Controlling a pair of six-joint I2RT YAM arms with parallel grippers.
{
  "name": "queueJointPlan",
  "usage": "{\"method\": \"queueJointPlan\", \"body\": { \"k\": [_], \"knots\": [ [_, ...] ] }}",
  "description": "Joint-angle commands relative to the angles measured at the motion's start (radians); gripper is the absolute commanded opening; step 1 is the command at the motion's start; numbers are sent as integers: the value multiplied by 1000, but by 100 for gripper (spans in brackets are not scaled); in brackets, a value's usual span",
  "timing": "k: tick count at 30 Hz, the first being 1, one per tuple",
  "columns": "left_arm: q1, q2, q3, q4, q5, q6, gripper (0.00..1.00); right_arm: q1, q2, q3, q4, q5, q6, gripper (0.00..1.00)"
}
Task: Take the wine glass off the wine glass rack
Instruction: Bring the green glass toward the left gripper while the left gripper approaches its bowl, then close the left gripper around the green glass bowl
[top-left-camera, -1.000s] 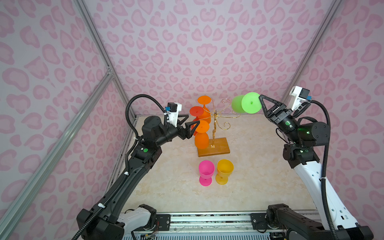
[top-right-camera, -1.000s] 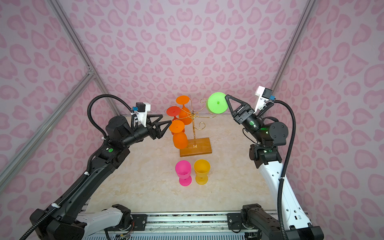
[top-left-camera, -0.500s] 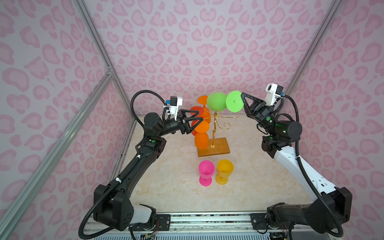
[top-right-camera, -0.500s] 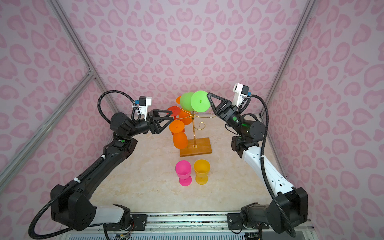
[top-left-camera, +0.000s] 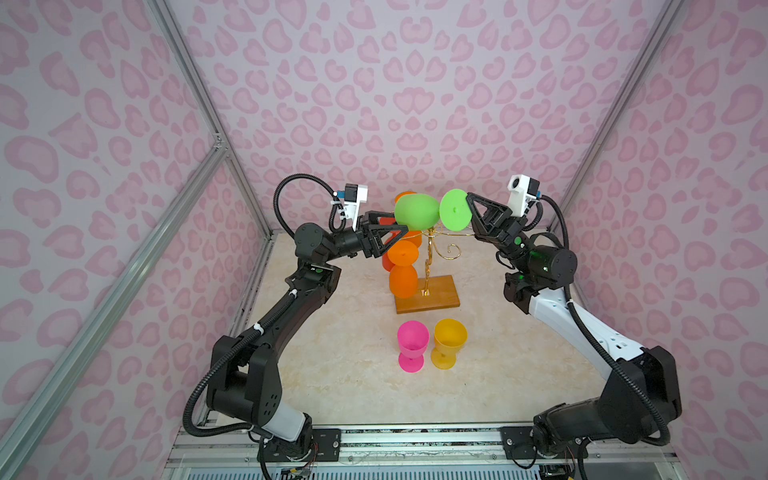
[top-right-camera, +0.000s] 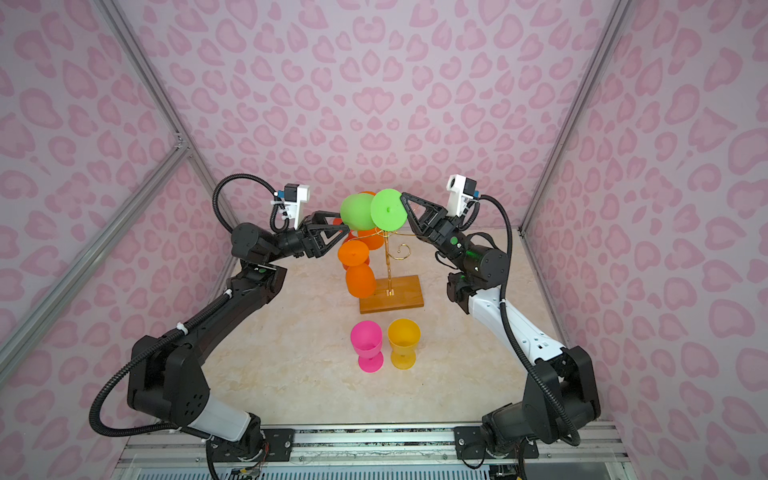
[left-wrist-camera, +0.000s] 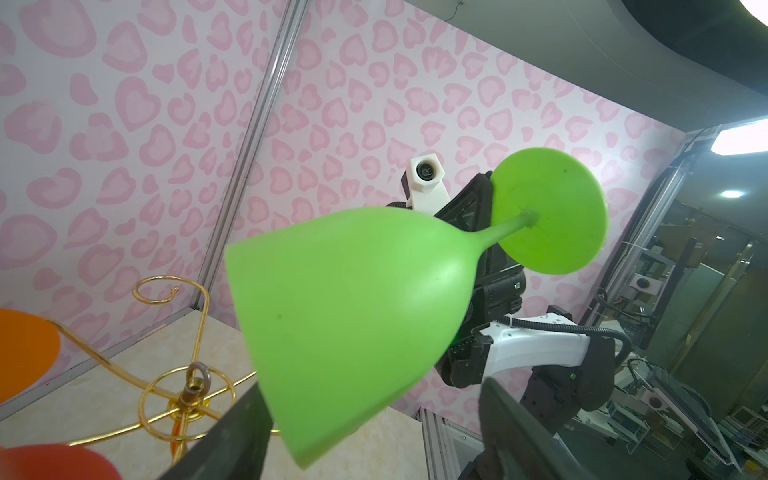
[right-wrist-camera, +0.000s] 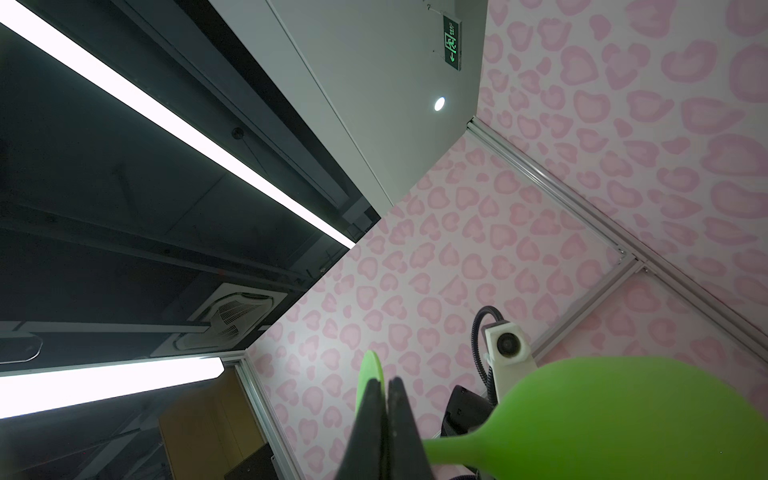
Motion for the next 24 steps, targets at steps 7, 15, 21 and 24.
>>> {"method": "queueJointPlan", "body": {
  "k": [7, 15, 21, 24],
  "knots": [
    [0, 22, 15, 235, 33, -165, 61, -11, 81, -4, 216, 58, 140, 0],
    [1, 18, 10, 294, 38, -218, 38, -28, 100, -5, 234, 64, 167, 0],
    [0, 12, 6, 341, 40, -262, 25, -54, 106, -7, 234, 62, 185, 0],
    [1, 6, 4, 367, 41, -288, 18, -58, 109, -2, 234, 56, 187, 7]
  ]
}}
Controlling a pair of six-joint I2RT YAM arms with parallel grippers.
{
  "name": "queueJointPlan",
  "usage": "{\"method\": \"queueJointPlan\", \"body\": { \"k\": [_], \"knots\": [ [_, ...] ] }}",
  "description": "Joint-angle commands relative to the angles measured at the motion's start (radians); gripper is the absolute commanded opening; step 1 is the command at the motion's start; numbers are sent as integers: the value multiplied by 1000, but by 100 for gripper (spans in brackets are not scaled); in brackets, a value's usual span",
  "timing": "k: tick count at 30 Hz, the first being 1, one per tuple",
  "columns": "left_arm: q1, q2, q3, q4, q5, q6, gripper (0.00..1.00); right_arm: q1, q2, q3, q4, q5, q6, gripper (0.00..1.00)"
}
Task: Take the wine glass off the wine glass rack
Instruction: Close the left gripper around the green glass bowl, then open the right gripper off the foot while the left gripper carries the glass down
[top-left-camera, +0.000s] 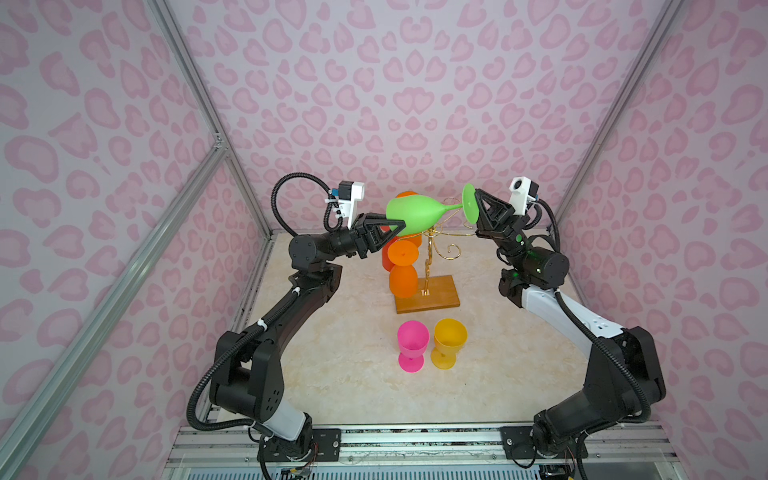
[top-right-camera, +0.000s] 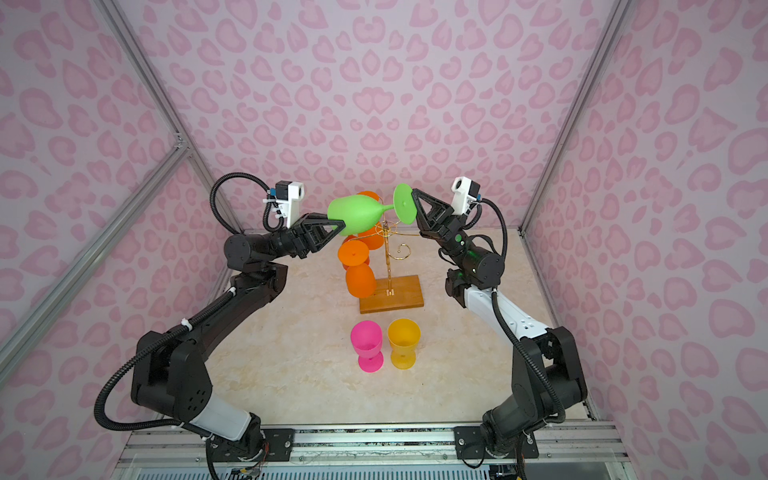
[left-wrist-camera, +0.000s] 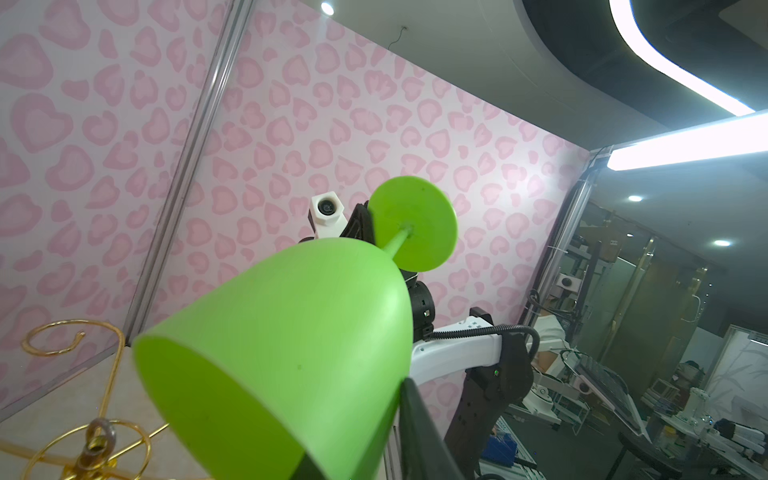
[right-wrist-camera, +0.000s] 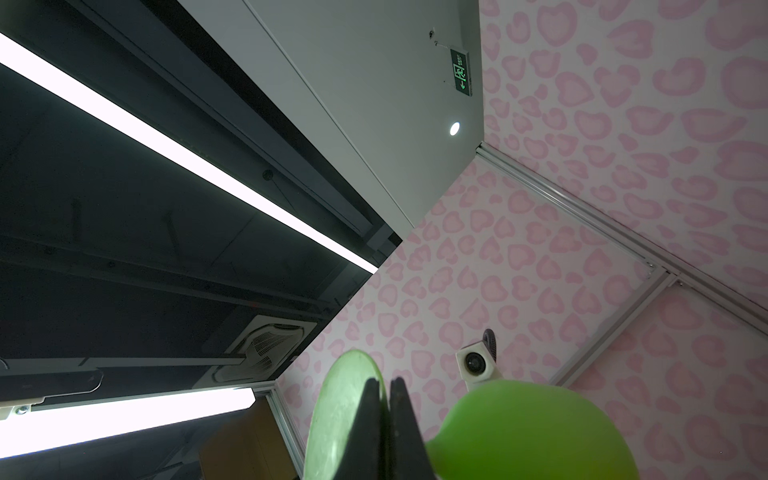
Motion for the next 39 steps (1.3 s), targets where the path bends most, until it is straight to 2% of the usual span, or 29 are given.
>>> {"method": "queueJointPlan", "body": {
  "k": [1, 5, 11, 17, 22, 25, 28, 31, 35, 39],
  "knots": [
    [1, -14, -1, 74, -1, -37, 17, -4, 6, 5, 40, -9, 2, 7],
    [1, -28, -4, 93, 4, -56, 9, -11, 10, 15, 41, -16, 0, 12],
    [-1, -46, -4, 127, 9, -88, 2, -34, 9, 14, 40, -18, 2, 26],
    [-5, -84, -17, 132, 15, -92, 2, -85, -8, -12, 40, -23, -8, 35],
    [-5, -152, -46, 12, 34, -24, 2, -138, -27, -38, 34, -59, -26, 40],
    [-5, -212, -68, -104, 39, 48, 2, -165, -47, -64, -10, -87, -59, 41],
    [-5, -282, -75, -295, 47, 164, 2, -185, -88, -92, -111, -126, -131, 41],
    [-5, -369, -73, -543, 42, 318, 2, -194, -152, -119, -302, -157, -277, 42],
    [-5, -498, -58, -957, -10, 550, 2, -198, -249, -130, -613, -161, -516, 41],
    [-5, -594, -38, -1286, -65, 695, 2, -207, -316, -125, -849, -132, -685, 41]
  ]
}}
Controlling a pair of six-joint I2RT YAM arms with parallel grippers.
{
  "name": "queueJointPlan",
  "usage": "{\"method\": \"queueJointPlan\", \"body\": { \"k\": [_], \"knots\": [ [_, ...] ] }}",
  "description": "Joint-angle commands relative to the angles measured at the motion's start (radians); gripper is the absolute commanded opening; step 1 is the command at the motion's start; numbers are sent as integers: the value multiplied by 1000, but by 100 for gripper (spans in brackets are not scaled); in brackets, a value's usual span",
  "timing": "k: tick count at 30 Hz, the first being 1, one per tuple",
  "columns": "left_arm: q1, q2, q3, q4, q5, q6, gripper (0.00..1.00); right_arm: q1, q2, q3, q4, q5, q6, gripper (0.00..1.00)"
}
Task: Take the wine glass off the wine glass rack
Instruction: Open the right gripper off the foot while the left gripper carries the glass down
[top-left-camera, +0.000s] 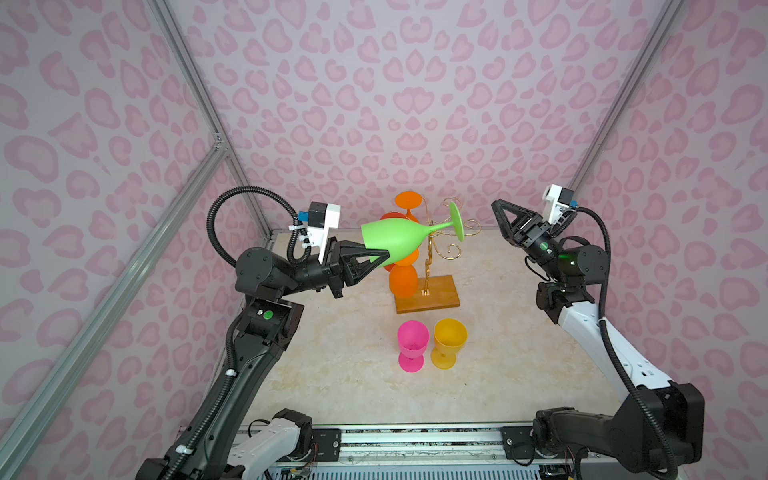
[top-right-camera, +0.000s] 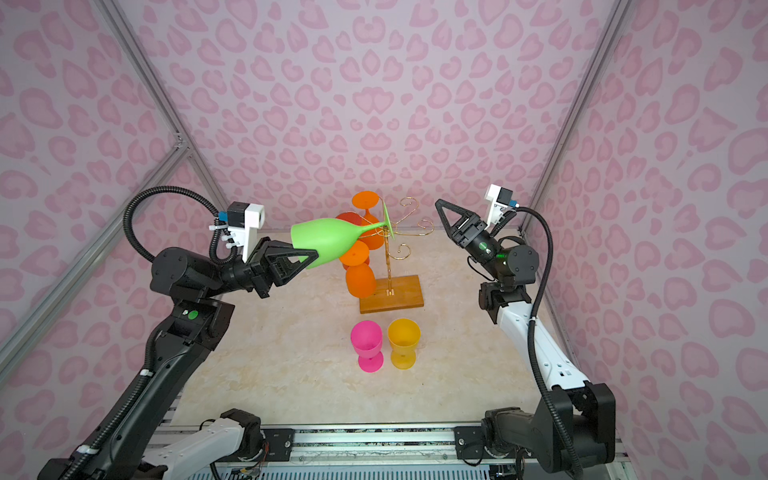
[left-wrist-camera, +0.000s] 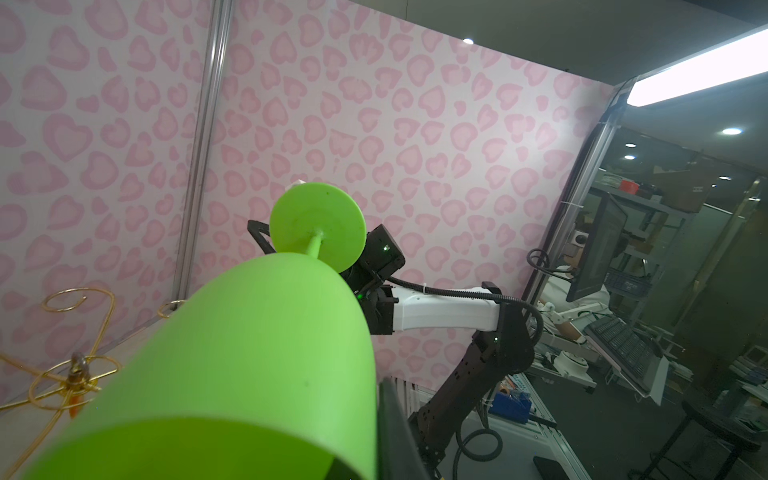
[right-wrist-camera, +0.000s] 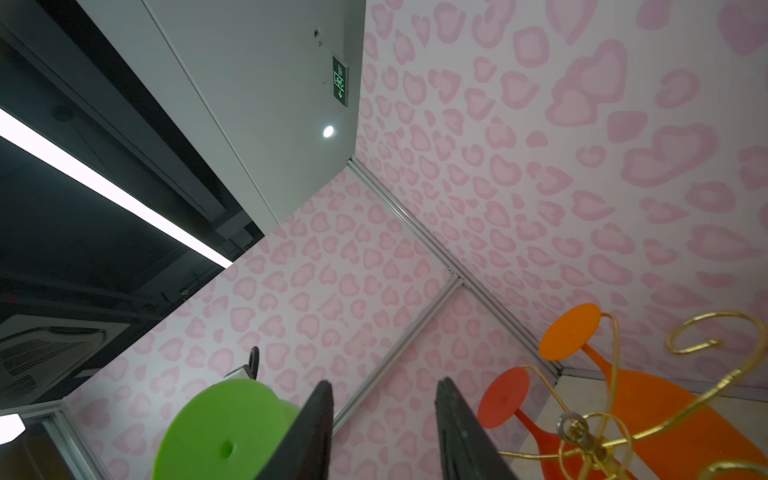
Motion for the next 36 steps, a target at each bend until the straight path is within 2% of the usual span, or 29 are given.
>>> {"method": "queueJointPlan", "body": {
  "k": [1, 5, 16, 23, 29, 36],
  "knots": [
    [0, -59, 20, -408, -62, 215, 2, -7, -34, 1, -277, 5, -223, 41],
    [1, -133, 19, -667, -119, 307, 2, -26, -55, 7, -381, 16, -287, 41],
    [-10, -233, 99, -1187, -262, 469, 2, -42, -46, 26, -427, 21, -309, 41],
    [-20, -272, 86, -1353, -460, 540, 2, -42, -33, 44, -457, 21, -323, 41],
    [-22, -199, 47, -1425, -609, 539, 2, -42, -30, 57, -494, 34, -349, 41],
    [-29, -92, 14, -1418, -673, 533, 2, -37, -23, 54, -531, 39, -375, 41]
  ]
}}
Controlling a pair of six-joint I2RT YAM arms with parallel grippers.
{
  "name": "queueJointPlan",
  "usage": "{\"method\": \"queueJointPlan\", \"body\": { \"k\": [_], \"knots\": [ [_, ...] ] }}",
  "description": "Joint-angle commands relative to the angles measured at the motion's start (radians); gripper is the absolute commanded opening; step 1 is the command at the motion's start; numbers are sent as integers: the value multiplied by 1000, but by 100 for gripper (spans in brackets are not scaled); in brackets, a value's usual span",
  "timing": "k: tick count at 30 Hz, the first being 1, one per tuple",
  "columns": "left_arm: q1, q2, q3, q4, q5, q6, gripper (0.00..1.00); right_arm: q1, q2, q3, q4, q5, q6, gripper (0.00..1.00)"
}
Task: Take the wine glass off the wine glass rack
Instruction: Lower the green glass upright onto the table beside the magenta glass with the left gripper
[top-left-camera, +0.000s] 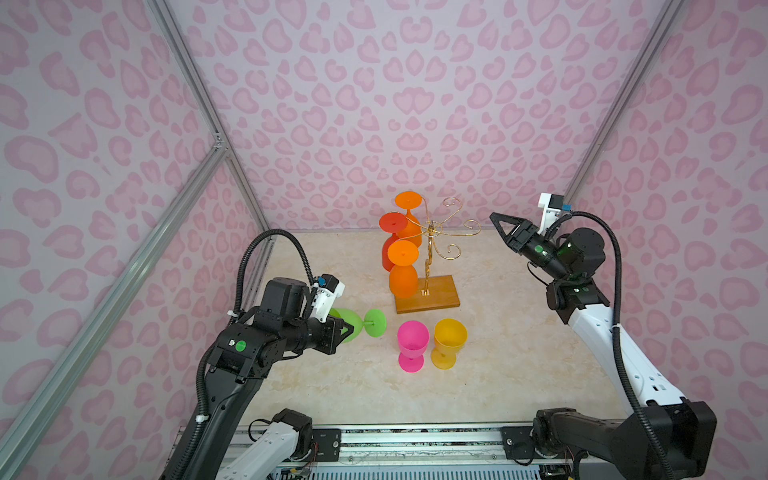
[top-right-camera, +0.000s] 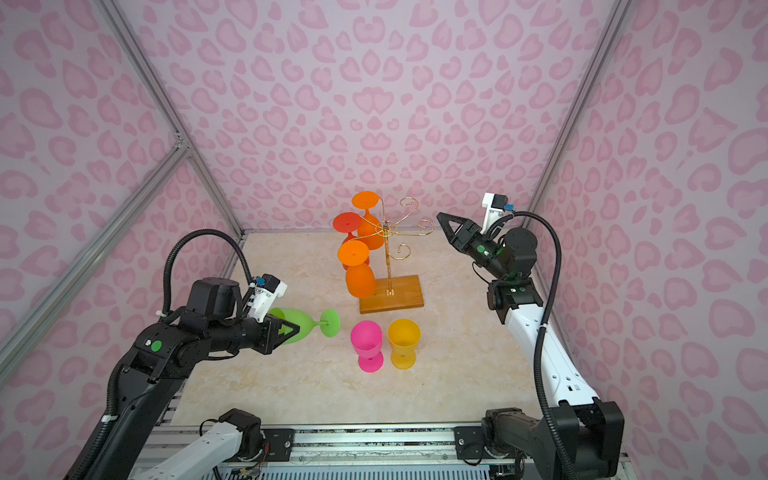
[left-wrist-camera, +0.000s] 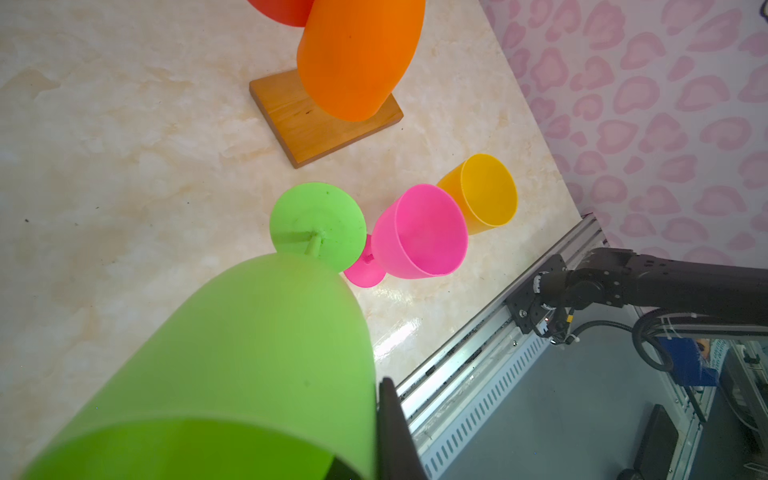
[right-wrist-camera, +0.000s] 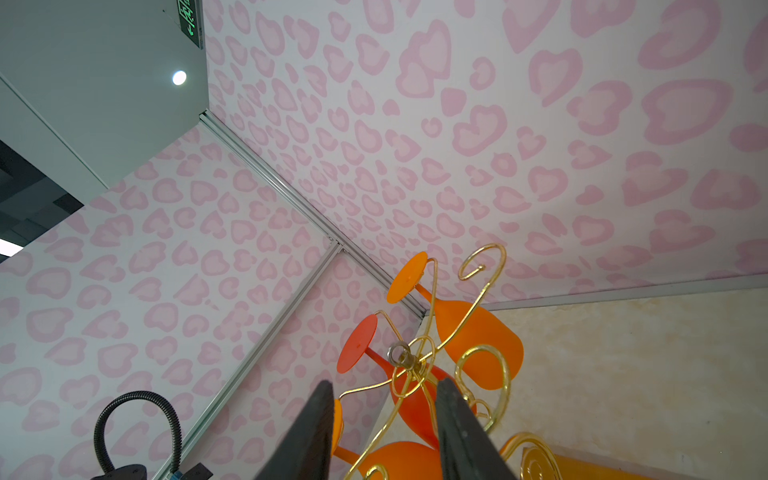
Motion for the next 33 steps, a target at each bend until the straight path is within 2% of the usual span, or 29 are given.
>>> {"method": "queueJointPlan", "body": {
  "k": [1, 12, 33],
  "knots": [
    [-8, 36, -13, 1, -53, 5, 2, 2, 8, 1, -15, 7, -26, 41],
    [-120, 173, -45, 39, -178, -42, 2, 2, 35, -1, -35, 10, -46, 41],
    [-296, 389, -39, 92, -275, -101, 2, -8, 32, -18, -74, 22, -77, 41]
  ]
}}
